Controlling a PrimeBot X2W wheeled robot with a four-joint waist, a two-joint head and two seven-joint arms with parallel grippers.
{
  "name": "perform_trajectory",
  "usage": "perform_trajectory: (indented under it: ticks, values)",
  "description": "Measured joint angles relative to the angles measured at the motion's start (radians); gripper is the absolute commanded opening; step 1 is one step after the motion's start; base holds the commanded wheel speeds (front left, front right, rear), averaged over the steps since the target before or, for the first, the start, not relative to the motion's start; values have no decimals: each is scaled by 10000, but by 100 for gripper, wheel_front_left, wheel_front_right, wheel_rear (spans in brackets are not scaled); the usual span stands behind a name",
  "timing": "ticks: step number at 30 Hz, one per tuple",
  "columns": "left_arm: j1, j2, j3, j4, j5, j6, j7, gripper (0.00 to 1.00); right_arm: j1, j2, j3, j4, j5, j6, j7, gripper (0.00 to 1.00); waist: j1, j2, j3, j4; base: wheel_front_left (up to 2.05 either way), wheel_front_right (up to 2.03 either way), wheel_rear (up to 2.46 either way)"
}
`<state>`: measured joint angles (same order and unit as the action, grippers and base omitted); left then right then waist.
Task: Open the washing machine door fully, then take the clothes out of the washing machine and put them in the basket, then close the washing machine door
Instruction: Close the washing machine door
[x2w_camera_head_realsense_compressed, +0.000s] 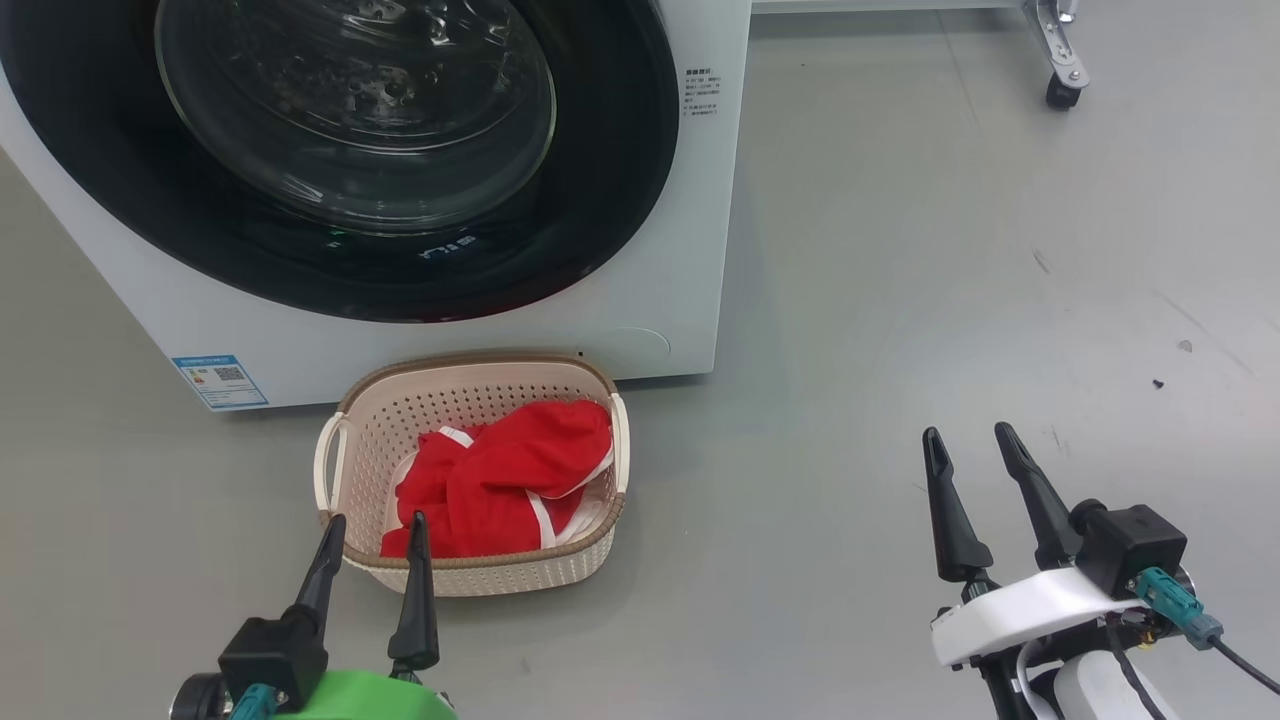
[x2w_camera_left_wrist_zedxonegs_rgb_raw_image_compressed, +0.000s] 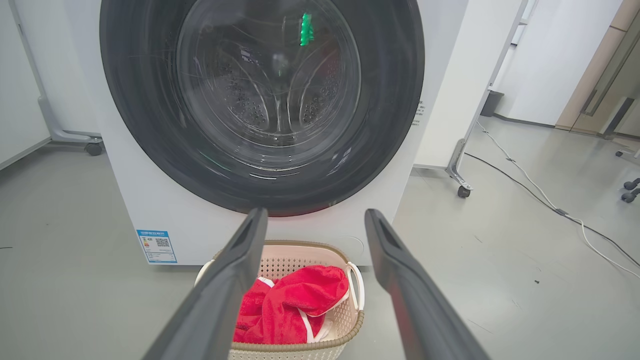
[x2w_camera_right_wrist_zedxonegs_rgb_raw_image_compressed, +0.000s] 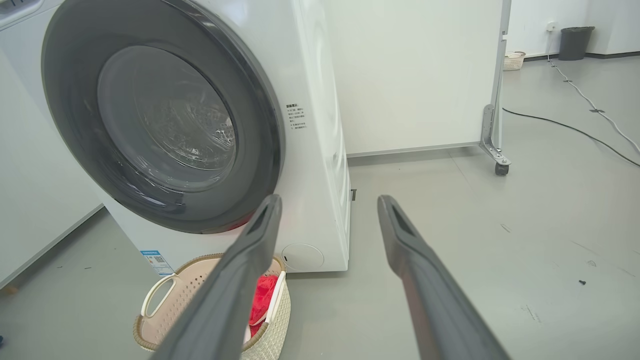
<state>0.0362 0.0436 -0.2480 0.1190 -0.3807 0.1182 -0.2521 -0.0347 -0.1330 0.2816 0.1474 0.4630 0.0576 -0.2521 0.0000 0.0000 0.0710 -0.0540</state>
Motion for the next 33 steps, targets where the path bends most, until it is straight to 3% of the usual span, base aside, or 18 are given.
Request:
perform_trajectory:
  ticks: [33]
  values:
    - [284,6,-144,-4,-61,0,0,100,982,-182,-71,-500,-878,-267,0,100,0,0,-302,9,0,0,0]
